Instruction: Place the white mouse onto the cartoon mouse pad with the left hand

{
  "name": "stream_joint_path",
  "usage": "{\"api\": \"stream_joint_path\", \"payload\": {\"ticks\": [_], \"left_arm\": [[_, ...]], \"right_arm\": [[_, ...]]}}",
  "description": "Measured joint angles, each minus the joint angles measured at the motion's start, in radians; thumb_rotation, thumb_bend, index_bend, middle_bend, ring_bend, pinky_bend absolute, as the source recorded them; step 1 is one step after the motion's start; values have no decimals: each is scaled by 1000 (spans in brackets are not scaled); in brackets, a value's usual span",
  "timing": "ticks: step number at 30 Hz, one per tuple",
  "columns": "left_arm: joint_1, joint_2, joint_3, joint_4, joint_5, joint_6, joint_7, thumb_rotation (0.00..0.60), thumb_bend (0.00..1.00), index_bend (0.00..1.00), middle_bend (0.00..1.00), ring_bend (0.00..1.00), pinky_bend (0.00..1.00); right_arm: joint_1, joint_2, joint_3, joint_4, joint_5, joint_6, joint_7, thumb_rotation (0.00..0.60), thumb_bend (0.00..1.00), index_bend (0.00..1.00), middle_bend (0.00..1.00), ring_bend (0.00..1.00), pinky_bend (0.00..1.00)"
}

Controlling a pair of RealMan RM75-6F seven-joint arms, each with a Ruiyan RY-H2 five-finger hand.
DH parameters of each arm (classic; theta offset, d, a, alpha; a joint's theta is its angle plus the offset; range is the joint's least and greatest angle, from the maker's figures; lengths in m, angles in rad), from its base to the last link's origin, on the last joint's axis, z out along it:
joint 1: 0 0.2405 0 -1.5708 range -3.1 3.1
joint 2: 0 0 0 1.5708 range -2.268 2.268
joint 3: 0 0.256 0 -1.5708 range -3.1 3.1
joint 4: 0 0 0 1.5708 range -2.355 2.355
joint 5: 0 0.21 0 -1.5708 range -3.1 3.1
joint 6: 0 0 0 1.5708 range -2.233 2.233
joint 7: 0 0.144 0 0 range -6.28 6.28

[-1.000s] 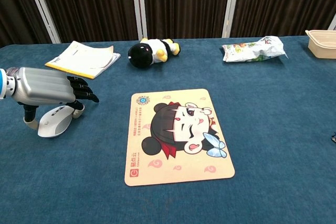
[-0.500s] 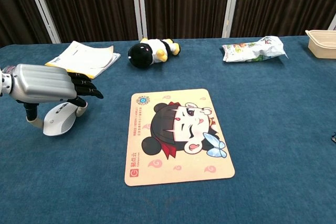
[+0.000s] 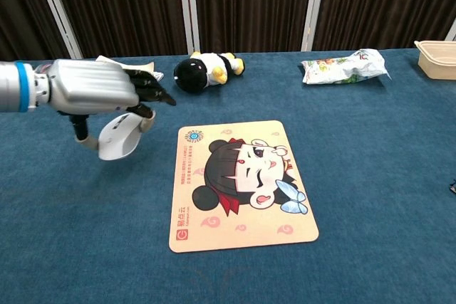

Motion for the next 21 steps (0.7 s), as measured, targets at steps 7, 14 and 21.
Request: {"api": "stream_joint_path", "payload": {"ticks": [7,14,21], "left_arm": [[-62,-70,-74,-34,-52,-64,95,600,175,634,0,0,0],[-125,-172,-119,-18,-98,-145,190,600,176,634,0,0,0],[-182,-285,-155,54,-146,-206,274,600,176,634,0,0,0]], "right_arm": [[1,1,-1,1,-1,-1,5,600,97,83,0,0,0],[2,3,-3,3,-3,-3,13,600,97,83,0,0,0],[5,7,-4,5,-3,-9,24,600,99,83,0,0,0]]}}
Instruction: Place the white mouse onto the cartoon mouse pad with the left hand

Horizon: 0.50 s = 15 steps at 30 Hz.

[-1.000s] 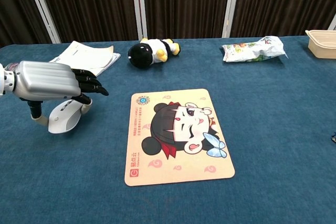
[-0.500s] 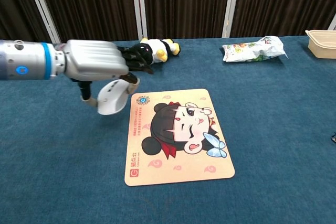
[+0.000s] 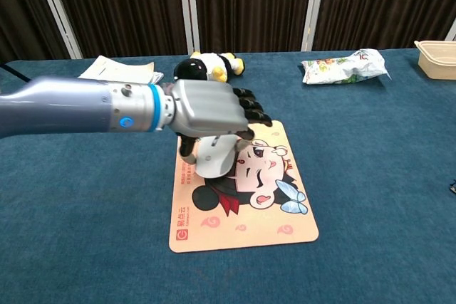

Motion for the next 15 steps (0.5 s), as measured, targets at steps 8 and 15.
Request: {"api": "stream_joint_path", "payload": {"ticks": [8,15], "left_arm": [[-58,-99,-34,79,-63,-47,53,600,176,619,0,0,0],[-78,-130,-38,114,-94,-61,58,600,178,347,0,0,0]], "right_arm": [[5,3,1,-5,6,-10,-2,600,96,83,0,0,0],[6,4,2,-7,9,-12,-2,600,97,83,0,0,0]]}}
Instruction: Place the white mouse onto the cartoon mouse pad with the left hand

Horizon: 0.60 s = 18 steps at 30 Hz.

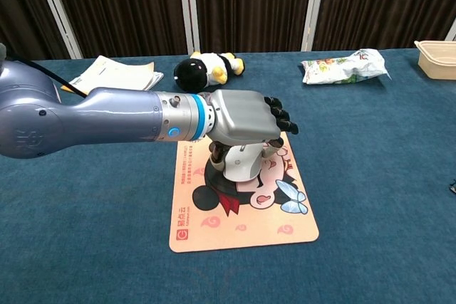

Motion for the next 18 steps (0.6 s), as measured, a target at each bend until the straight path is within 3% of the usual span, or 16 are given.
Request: {"api": "stream_joint_path", "payload": {"ticks": [6,18], "left_arm": [[6,6,5,-13,-6,30,6,600,179,176,0,0,0],[41,80,1,-122,-25,114,5,600,171,110,0,0,0]], "right_arm": [[-1,1,-2,2,-4,2,4,600,98,83,0,0,0],[-2,-2,-1,2,-2,6,-4,600,96,83,0,0,0]]}}
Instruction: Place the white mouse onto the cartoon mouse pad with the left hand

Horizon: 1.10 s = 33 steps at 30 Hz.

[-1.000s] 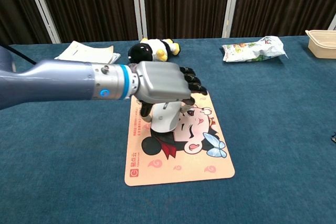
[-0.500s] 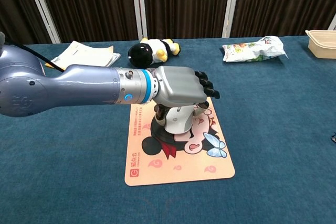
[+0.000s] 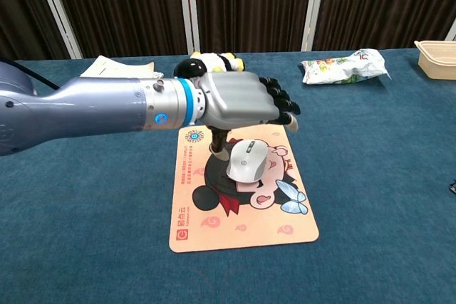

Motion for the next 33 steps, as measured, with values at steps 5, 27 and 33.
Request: {"api": "stream_joint_path", "payload": {"ticks": [5,27,33], "left_arm": [[52,104,4,-136,-9,72,9,600,153,103,0,0,0],[643,709,183,-687,-16,719,87,600,122,11,0,0,0],[744,726,216,-665,33,801,-36,600,119,0,0,0,0]], "right_arm": [[0,-1,0,1,0,1,-2,600,96,83,0,0,0],[-10,-11,0,0,-4,22,-33,600,97,83,0,0,0],[-13,-12,-2,4,-8,29,-29,600,97,83,0,0,0]]}}
